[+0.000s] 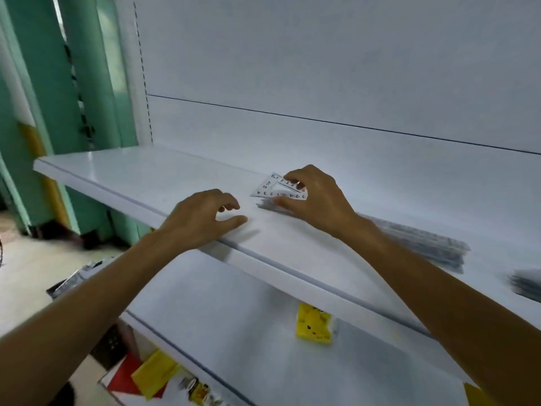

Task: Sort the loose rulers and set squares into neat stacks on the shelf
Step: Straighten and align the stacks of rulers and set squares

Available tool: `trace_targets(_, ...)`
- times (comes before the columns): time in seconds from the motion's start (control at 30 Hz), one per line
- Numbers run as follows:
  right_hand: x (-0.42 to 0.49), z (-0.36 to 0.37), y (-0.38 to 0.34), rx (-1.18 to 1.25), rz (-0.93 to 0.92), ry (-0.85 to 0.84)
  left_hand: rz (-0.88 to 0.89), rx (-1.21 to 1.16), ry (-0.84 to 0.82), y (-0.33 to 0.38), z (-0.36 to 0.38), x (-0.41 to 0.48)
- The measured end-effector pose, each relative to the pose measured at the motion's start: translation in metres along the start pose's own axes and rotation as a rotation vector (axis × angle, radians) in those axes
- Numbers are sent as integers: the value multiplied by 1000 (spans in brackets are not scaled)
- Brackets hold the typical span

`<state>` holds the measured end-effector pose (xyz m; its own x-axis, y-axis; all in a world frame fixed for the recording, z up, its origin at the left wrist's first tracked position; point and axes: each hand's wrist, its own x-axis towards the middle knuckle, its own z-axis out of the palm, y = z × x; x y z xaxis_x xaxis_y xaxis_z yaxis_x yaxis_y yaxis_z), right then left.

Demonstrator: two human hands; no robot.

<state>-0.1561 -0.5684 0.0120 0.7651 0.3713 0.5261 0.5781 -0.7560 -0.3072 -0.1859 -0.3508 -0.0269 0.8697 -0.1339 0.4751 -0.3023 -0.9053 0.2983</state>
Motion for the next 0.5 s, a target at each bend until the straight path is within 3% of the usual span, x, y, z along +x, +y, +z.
trace_targets(0.5,68,51,-9,-113,275,99,209,-140,-130,-98,4,73)
